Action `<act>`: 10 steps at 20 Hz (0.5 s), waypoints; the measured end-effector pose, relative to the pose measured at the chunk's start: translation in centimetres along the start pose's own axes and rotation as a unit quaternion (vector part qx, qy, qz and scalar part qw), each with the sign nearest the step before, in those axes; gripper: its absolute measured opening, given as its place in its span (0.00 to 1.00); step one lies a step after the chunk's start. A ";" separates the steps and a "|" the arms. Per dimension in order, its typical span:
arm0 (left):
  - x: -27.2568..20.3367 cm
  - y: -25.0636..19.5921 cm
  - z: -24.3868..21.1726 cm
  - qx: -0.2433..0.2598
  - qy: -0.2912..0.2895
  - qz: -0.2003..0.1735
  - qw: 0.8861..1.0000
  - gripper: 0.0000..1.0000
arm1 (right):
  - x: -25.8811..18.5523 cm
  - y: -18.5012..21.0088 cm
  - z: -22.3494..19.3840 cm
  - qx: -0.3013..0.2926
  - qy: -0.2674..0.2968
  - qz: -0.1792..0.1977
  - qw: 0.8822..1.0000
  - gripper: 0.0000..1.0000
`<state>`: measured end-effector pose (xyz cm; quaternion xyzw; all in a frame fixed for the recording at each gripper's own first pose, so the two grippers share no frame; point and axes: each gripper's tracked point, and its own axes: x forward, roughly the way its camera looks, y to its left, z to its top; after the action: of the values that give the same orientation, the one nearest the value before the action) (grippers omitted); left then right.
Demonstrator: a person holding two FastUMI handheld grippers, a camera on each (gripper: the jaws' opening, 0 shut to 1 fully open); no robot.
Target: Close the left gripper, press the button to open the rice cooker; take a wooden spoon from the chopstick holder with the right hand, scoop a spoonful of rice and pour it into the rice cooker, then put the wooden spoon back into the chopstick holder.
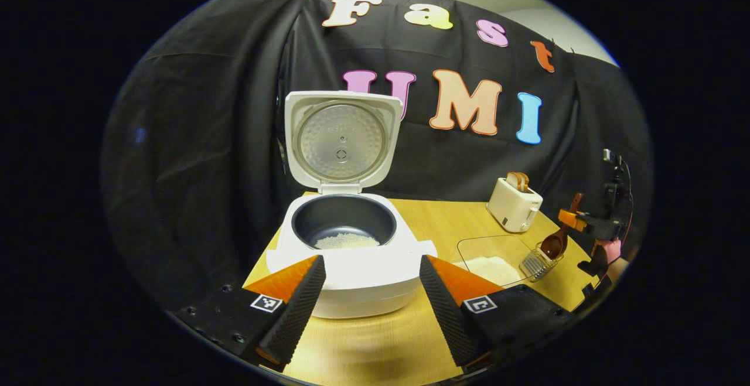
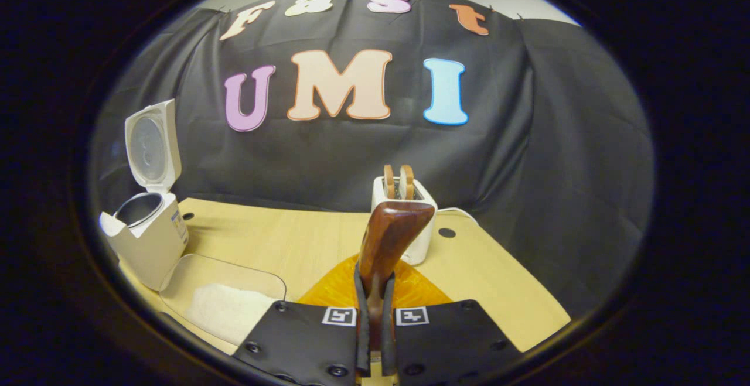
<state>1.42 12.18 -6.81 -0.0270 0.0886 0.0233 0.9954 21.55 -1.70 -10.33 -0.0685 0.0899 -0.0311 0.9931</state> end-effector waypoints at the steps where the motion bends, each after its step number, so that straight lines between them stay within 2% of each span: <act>1: -0.1 0.3 -0.2 0.002 0.002 0.005 1.000 0.96 | 0.3 0.1 -0.8 -0.003 0.006 0.001 1.000 0.14; 2: -0.2 0.6 -0.4 0.003 0.004 0.009 1.000 0.96 | 0.5 0.1 -1.2 -0.006 0.010 0.000 1.000 0.12; 3: -0.3 0.7 -0.4 0.005 0.005 0.012 1.000 0.96 | 0.7 0.0 -1.9 -0.008 0.015 0.002 1.000 0.17; 4: -0.4 0.8 -0.4 0.005 0.006 0.013 1.000 0.96 | 0.8 0.0 -2.5 -0.007 0.020 0.002 1.000 0.15; 6: -0.4 1.0 -0.4 0.008 0.006 0.015 1.000 0.96 | 0.9 -0.3 -3.2 -0.001 0.025 0.002 1.000 0.18; 9: -0.1 0.8 0.0 0.007 0.005 0.011 1.000 0.95 | 1.2 -1.2 -2.5 0.013 0.008 -0.006 1.000 0.32; 10: 0.0 0.6 0.2 0.006 0.004 0.008 1.000 0.96 | 1.0 -1.5 -2.0 0.015 0.002 -0.011 1.000 0.30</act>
<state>1.40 12.84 -6.66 -0.0204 0.0924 0.0304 0.9950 22.11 -3.56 -12.19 -0.0540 0.0904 -0.0438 0.9935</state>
